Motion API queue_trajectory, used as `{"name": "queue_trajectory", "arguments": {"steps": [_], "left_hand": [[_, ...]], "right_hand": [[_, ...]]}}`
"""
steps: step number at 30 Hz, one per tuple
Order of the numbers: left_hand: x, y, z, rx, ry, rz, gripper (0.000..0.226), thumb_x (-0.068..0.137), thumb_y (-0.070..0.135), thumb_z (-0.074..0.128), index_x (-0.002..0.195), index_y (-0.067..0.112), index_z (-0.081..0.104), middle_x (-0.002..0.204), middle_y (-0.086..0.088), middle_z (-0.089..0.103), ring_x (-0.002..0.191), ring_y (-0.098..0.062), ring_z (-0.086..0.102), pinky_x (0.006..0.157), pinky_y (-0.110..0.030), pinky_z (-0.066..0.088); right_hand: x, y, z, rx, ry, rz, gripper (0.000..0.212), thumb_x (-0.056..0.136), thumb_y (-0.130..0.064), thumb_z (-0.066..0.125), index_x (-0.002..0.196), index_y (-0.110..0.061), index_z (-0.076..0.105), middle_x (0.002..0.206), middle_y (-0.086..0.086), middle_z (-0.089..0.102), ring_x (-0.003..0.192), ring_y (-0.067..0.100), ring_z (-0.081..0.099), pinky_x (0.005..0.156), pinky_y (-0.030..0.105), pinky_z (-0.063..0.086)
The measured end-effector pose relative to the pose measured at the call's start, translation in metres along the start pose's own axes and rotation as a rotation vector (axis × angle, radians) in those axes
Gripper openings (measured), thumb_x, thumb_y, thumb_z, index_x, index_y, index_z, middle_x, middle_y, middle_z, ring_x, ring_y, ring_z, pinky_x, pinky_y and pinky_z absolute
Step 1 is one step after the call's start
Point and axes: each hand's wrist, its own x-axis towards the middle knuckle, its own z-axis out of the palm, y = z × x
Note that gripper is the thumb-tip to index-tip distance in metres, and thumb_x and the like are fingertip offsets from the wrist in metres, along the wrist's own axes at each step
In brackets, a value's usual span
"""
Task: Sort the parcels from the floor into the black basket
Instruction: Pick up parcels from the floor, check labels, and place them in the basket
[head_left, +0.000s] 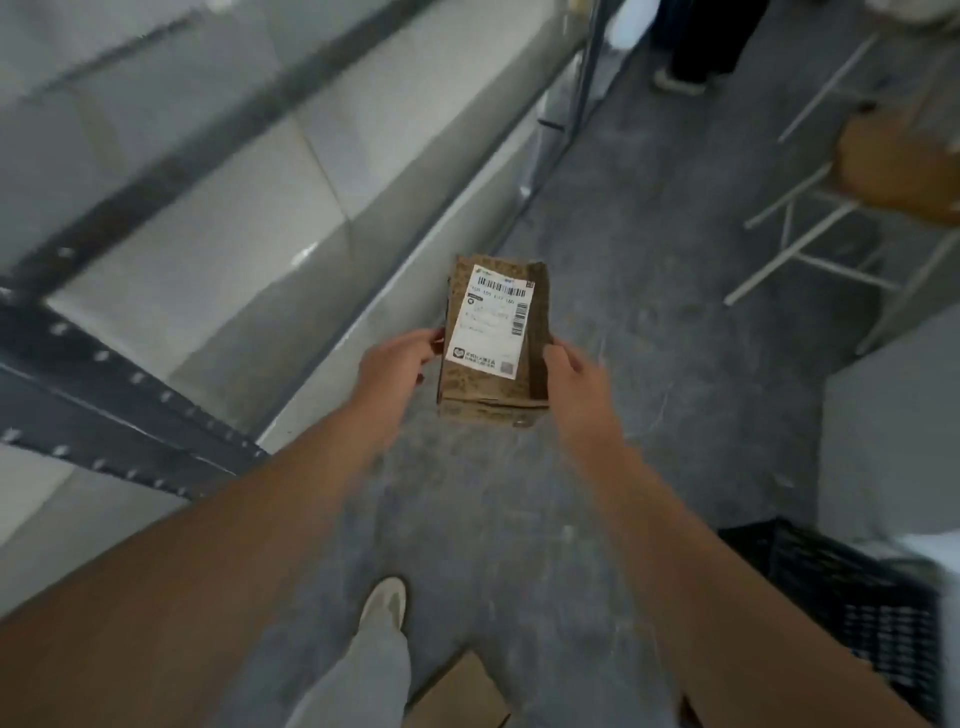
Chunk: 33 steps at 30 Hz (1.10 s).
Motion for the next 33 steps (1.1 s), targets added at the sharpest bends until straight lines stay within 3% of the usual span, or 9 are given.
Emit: {"name": "queue_trajectory", "arguments": {"steps": [4,8,12,16,19,24,27,30,33], "left_hand": [[-0.072,0.1,-0.04,-0.052,0.085,0.177,0.024,0.089,0.005,0.058,0.098,0.021,0.073,0.101,0.0,0.075,0.104,-0.019,0.068,0.096,-0.039,0.053],[-0.163,0.149,-0.085,-0.125,0.233,0.281,0.015,0.096,0.006,0.054,0.105,0.01,0.066,0.102,-0.004,0.07,0.09,-0.015,0.068,0.069,-0.023,0.056],[-0.24,0.167,-0.125,-0.114,0.359,0.391,0.008,0.097,0.01,0.055,0.102,0.01,0.061,0.104,-0.005,0.068,0.094,-0.016,0.067,0.075,-0.024,0.056],[-0.306,0.173,-0.164,-0.103,0.492,0.451,0.006,0.098,0.014,0.055,0.102,0.012,0.059,0.1,-0.004,0.069,0.089,-0.014,0.067,0.067,-0.021,0.051],[-0.344,0.176,-0.2,-0.12,0.554,0.449,0.007,0.099,0.012,0.052,0.102,0.01,0.059,0.101,-0.008,0.069,0.092,-0.02,0.067,0.074,-0.031,0.056],[-0.402,0.166,-0.265,-0.213,0.685,0.437,0.015,0.095,0.011,0.054,0.103,0.014,0.067,0.102,-0.005,0.072,0.099,-0.024,0.067,0.079,-0.037,0.057],[-0.438,0.145,-0.304,-0.25,0.747,0.45,0.012,0.094,0.012,0.058,0.101,0.016,0.067,0.104,-0.003,0.072,0.101,-0.024,0.068,0.087,-0.042,0.057],[-0.479,0.118,-0.342,-0.303,0.8,0.46,0.016,0.095,0.013,0.06,0.109,0.018,0.065,0.112,-0.001,0.07,0.103,-0.02,0.068,0.089,-0.043,0.057],[-0.524,0.084,-0.38,-0.352,0.853,0.469,0.026,0.098,0.02,0.057,0.123,0.024,0.063,0.118,0.004,0.07,0.107,-0.017,0.068,0.091,-0.041,0.057]], "right_hand": [[-0.05,-0.114,-0.019,0.04,-0.061,-0.187,0.029,0.101,-0.017,0.041,0.105,-0.026,0.069,0.101,-0.002,0.071,0.093,0.012,0.066,0.084,0.029,0.054],[-0.117,-0.194,-0.027,0.007,-0.249,-0.388,0.028,0.102,-0.009,0.043,0.109,-0.019,0.069,0.095,-0.002,0.07,0.082,0.008,0.066,0.078,0.027,0.056],[-0.175,-0.244,-0.019,-0.08,-0.369,-0.566,0.019,0.099,-0.011,0.051,0.099,-0.02,0.067,0.093,-0.009,0.067,0.087,0.008,0.063,0.078,0.019,0.052],[-0.234,-0.274,0.005,-0.04,-0.532,-0.583,0.012,0.1,-0.024,0.053,0.106,-0.021,0.063,0.095,-0.01,0.067,0.087,0.005,0.063,0.066,0.017,0.047],[-0.276,-0.286,0.03,-0.008,-0.63,-0.588,0.015,0.101,-0.029,0.053,0.113,-0.023,0.058,0.104,-0.011,0.063,0.093,0.002,0.061,0.07,0.018,0.049],[-0.341,-0.289,0.079,0.018,-0.891,-0.387,0.029,0.102,-0.022,0.051,0.129,-0.03,0.053,0.116,0.001,0.065,0.1,0.016,0.069,0.085,0.034,0.059],[-0.386,-0.289,0.107,0.037,-0.978,-0.382,0.038,0.103,-0.015,0.046,0.133,-0.038,0.052,0.109,-0.007,0.067,0.1,0.011,0.068,0.087,0.03,0.057],[-0.44,-0.284,0.136,0.02,-1.067,-0.389,0.036,0.104,-0.02,0.045,0.127,-0.047,0.052,0.11,-0.008,0.066,0.098,0.006,0.066,0.074,0.02,0.056],[-0.498,-0.268,0.172,-0.006,-1.155,-0.369,0.032,0.104,-0.028,0.043,0.125,-0.05,0.054,0.111,-0.011,0.069,0.1,0.006,0.066,0.085,0.03,0.057]]}}
